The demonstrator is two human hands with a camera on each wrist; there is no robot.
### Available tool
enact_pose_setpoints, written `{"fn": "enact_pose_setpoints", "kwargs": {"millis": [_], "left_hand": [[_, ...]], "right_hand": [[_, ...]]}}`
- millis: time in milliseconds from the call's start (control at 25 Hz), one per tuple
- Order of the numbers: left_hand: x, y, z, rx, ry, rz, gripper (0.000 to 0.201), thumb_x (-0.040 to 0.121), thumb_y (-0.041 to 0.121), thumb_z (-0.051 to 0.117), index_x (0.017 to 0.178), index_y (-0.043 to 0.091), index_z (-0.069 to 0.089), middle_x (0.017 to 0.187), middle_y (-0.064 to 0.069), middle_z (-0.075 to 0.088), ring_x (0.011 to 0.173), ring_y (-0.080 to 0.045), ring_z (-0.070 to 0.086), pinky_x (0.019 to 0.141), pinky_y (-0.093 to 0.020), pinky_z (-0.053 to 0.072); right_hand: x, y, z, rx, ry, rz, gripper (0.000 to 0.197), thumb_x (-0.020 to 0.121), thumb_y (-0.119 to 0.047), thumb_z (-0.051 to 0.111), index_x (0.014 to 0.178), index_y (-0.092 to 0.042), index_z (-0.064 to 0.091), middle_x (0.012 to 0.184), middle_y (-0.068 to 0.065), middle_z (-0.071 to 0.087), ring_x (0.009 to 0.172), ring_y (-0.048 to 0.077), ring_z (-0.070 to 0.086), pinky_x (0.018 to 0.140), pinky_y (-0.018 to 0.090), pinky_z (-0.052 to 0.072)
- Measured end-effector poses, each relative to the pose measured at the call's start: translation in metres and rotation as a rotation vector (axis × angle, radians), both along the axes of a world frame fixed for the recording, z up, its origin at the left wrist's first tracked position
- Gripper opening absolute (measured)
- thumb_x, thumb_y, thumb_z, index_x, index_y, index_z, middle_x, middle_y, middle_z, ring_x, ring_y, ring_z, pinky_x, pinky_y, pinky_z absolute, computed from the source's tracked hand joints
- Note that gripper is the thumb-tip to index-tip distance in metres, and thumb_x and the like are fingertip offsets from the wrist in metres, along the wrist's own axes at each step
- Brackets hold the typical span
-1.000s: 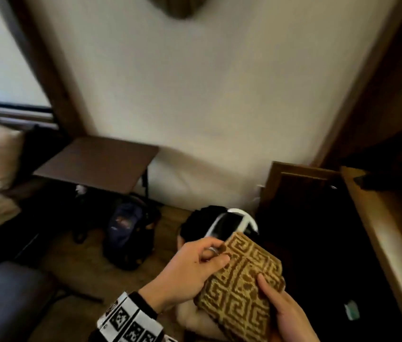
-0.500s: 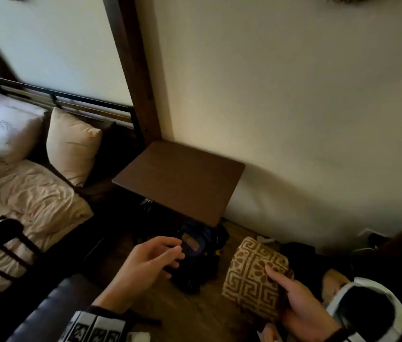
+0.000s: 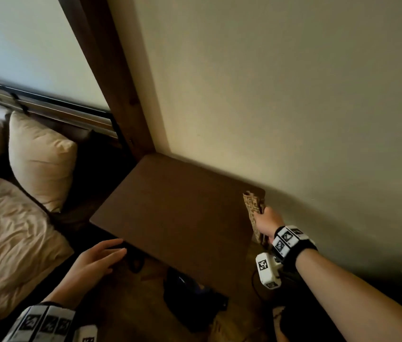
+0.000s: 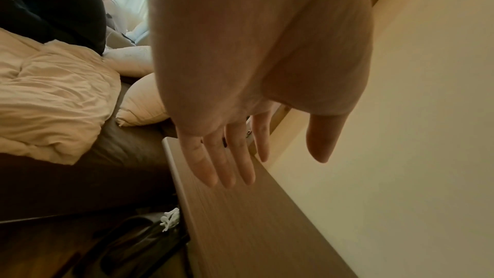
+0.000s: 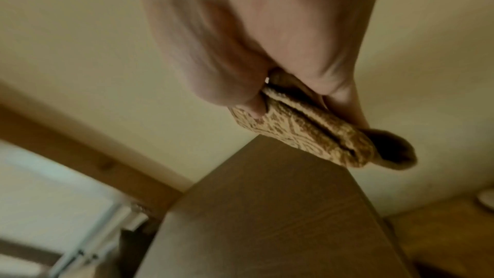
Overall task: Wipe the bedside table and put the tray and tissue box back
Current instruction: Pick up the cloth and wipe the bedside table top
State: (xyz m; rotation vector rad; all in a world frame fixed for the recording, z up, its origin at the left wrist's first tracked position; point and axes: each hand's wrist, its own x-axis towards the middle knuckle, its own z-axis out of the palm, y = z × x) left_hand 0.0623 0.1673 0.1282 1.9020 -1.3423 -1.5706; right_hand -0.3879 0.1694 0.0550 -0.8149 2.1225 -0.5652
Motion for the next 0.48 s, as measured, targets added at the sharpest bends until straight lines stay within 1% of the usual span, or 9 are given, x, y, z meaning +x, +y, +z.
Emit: {"fn": "enact_pose_setpoints", "kwargs": {"millis": [40,120,160,200,240,280,320,400,480], "left_hand": [[0.001,-0.024,-0.009,0.027,-0.030,0.001,0.037,0.095,0.034,0.074,0.131,0.030,0.069,0.126,-0.003,0.076,0.125,-0.024,0.065,0.112,-0.051,0.049],[0.002,-0.069,-0.028,0.053,-0.089,-0.028,0.038,0.092,0.041,0.076,0.128,0.031,0.069,0.128,-0.003,0.073,0.125,-0.024,0.064,0.112,-0.051,0.049],[0.002,-0.088,-0.037,0.043,-0.118,-0.060,0.043,0.087,0.047,0.078,0.126,0.032,0.069,0.128,-0.002,0.072,0.125,-0.024,0.064,0.111,-0.050,0.050],[0.003,-0.112,-0.048,0.026,-0.162,-0.102,0.049,0.083,0.053,0.079,0.127,0.034,0.069,0.128,-0.001,0.072,0.124,-0.023,0.065,0.110,-0.048,0.051],[0.004,-0.135,-0.060,0.014,-0.219,-0.153,0.055,0.081,0.056,0.080,0.130,0.034,0.068,0.130,0.000,0.072,0.123,-0.022,0.065,0.108,-0.044,0.052],[0.006,-0.156,-0.072,-0.004,-0.277,-0.208,0.060,0.082,0.057,0.082,0.134,0.033,0.065,0.133,-0.001,0.071,0.125,-0.022,0.065,0.105,-0.041,0.052],[0.010,-0.176,-0.085,-0.021,-0.345,-0.265,0.068,0.081,0.058,0.082,0.140,0.031,0.062,0.139,-0.002,0.069,0.128,-0.023,0.064,0.103,-0.039,0.051],[0.023,-0.208,-0.113,-0.029,-0.474,-0.409,0.094,0.074,0.065,0.085,0.153,0.027,0.051,0.153,-0.004,0.058,0.138,-0.027,0.057,0.107,-0.040,0.049],[0.038,-0.230,-0.138,-0.025,-0.584,-0.521,0.124,0.061,0.077,0.085,0.164,0.030,0.034,0.169,-0.007,0.037,0.152,-0.030,0.040,0.119,-0.047,0.042]], "right_hand": [[0.002,-0.020,-0.004,0.011,0.110,0.101,0.036,0.108,-0.028,0.051,0.136,-0.006,0.059,0.127,0.021,0.071,0.115,0.042,0.068,0.090,0.039,0.054],[0.013,-0.044,-0.020,0.065,0.148,0.301,0.044,0.108,-0.035,0.050,0.146,-0.013,0.050,0.137,0.017,0.067,0.116,0.037,0.067,0.090,0.038,0.053],[0.021,-0.046,-0.029,0.124,0.120,0.375,0.053,0.107,-0.044,0.051,0.152,-0.017,0.045,0.146,0.015,0.063,0.120,0.033,0.065,0.094,0.038,0.053],[0.027,-0.050,-0.041,0.183,0.100,0.409,0.063,0.104,-0.054,0.049,0.159,-0.023,0.039,0.157,0.014,0.054,0.134,0.032,0.058,0.103,0.041,0.051],[0.034,-0.054,-0.053,0.229,0.110,0.402,0.071,0.103,-0.061,0.046,0.163,-0.027,0.032,0.168,0.014,0.040,0.151,0.034,0.042,0.117,0.048,0.043],[0.039,-0.057,-0.061,0.259,0.159,0.376,0.075,0.103,-0.065,0.042,0.167,-0.029,0.025,0.176,0.015,0.023,0.162,0.038,0.021,0.127,0.055,0.030],[0.044,-0.061,-0.066,0.279,0.209,0.345,0.078,0.104,-0.065,0.038,0.169,-0.030,0.016,0.179,0.016,0.008,0.165,0.039,0.006,0.131,0.058,0.019],[0.057,-0.071,-0.071,0.333,0.255,0.272,0.082,0.104,-0.066,0.033,0.170,-0.032,-0.002,0.179,0.016,-0.013,0.165,0.040,-0.009,0.132,0.062,0.008],[0.069,-0.079,-0.081,0.386,0.278,0.208,0.088,0.102,-0.071,0.031,0.168,-0.035,-0.014,0.177,0.013,-0.026,0.163,0.039,-0.018,0.130,0.066,0.003]]}}
